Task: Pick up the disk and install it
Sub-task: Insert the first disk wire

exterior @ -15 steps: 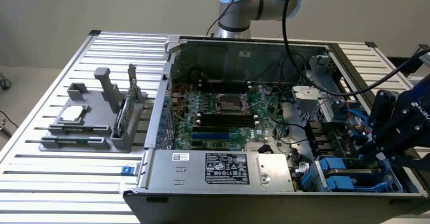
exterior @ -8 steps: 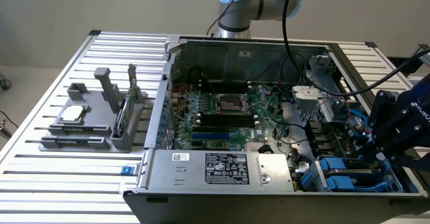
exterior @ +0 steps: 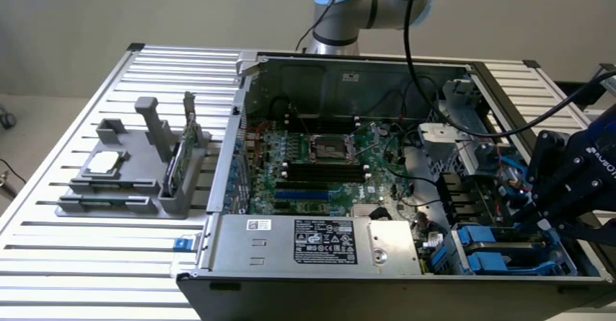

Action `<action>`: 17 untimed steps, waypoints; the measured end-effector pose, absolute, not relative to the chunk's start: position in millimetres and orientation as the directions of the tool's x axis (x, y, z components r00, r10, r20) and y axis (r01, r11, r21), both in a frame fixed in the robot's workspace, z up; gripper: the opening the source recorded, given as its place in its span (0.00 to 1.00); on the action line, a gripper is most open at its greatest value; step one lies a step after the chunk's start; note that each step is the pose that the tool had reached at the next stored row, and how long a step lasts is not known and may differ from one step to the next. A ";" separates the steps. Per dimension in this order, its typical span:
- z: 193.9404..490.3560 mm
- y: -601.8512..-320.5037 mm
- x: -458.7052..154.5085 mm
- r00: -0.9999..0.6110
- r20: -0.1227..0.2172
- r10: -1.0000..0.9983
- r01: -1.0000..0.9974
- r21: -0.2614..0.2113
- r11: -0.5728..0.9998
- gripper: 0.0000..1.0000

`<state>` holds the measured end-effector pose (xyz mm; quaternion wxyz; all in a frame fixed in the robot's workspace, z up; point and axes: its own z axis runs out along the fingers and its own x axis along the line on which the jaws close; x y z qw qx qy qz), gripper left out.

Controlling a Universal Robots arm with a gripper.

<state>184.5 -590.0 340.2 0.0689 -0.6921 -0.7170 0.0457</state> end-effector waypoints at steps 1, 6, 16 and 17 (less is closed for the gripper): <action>340.1 -589.9 184.7 -0.032 0.035 0.999 0.986 -0.161 0.037 0.17; 340.0 -589.8 185.0 -0.026 0.031 0.999 0.986 -0.161 0.031 0.17; 339.2 -589.7 185.0 -0.015 0.026 1.000 0.987 -0.161 0.019 0.17; 339.2 -589.7 184.9 -0.014 0.025 1.000 0.987 -0.161 0.018 0.17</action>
